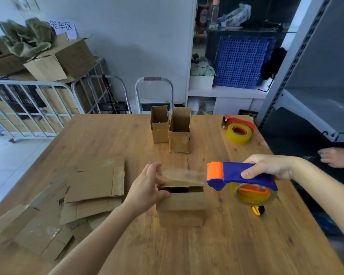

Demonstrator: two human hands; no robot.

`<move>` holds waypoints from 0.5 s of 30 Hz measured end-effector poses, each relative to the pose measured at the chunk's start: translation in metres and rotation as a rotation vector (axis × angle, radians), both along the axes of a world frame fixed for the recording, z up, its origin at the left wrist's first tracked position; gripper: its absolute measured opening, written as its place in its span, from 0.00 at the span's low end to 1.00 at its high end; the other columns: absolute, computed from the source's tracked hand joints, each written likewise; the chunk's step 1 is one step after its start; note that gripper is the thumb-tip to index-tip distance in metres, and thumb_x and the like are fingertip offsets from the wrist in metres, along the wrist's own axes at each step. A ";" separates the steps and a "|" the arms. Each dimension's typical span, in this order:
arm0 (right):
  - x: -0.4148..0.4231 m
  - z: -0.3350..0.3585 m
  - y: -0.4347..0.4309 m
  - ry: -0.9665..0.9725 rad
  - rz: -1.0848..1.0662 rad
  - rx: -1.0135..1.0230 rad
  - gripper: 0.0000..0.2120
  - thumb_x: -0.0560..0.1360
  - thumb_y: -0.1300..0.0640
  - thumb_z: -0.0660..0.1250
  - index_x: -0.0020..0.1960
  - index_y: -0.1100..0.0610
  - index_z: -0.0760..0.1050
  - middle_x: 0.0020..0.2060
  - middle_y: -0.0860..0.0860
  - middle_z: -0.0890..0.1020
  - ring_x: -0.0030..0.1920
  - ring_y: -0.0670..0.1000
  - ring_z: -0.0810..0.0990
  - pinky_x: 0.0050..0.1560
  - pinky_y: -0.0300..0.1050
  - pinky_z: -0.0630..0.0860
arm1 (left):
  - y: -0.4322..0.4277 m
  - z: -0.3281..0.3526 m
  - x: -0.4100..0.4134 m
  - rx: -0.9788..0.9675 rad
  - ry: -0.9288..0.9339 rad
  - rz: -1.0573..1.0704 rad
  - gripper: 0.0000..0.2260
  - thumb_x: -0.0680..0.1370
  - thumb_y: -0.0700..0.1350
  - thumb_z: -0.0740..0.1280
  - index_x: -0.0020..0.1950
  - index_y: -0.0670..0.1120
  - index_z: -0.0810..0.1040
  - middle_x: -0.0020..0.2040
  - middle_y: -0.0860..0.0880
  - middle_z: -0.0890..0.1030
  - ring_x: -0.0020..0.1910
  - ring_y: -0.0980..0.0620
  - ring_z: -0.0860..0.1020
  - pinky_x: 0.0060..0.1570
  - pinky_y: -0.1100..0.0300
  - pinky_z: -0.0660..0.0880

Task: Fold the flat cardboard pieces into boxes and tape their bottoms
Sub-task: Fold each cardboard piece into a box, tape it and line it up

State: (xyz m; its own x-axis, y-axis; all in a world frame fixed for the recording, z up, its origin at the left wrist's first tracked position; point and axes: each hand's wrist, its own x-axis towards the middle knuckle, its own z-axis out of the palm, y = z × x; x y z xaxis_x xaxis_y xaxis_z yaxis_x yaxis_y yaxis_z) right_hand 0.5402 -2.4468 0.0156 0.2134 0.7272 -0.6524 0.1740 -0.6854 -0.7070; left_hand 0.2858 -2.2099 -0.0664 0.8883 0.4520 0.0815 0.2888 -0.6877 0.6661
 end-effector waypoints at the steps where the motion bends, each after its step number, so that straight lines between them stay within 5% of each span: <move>1: -0.001 -0.001 0.000 -0.010 0.011 -0.013 0.25 0.59 0.42 0.76 0.47 0.59 0.79 0.40 0.57 0.82 0.35 0.51 0.78 0.36 0.41 0.75 | 0.000 -0.003 -0.001 0.027 -0.003 -0.004 0.35 0.70 0.47 0.76 0.72 0.48 0.62 0.57 0.59 0.69 0.53 0.64 0.77 0.49 0.71 0.70; 11: -0.008 -0.007 0.013 -0.097 0.094 -0.076 0.26 0.57 0.40 0.76 0.47 0.57 0.80 0.41 0.52 0.84 0.40 0.48 0.81 0.41 0.40 0.76 | -0.008 -0.033 -0.012 0.029 -0.147 0.089 0.30 0.71 0.47 0.75 0.69 0.45 0.67 0.54 0.57 0.70 0.51 0.67 0.76 0.50 0.70 0.73; 15: -0.012 -0.012 0.022 -0.152 0.147 -0.121 0.28 0.57 0.38 0.76 0.49 0.56 0.80 0.45 0.54 0.85 0.43 0.49 0.82 0.43 0.41 0.76 | -0.017 -0.036 -0.013 0.046 -0.185 0.087 0.33 0.72 0.43 0.75 0.72 0.43 0.63 0.56 0.55 0.67 0.55 0.72 0.71 0.50 0.82 0.65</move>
State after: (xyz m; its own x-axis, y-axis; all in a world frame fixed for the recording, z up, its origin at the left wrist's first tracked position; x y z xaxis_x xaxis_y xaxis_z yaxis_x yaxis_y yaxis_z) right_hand 0.5283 -2.4246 0.0035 0.2139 0.6763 -0.7049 0.3763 -0.7230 -0.5794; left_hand 0.2728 -2.2264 -0.1024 0.8143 0.5180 0.2621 0.2238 -0.6967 0.6816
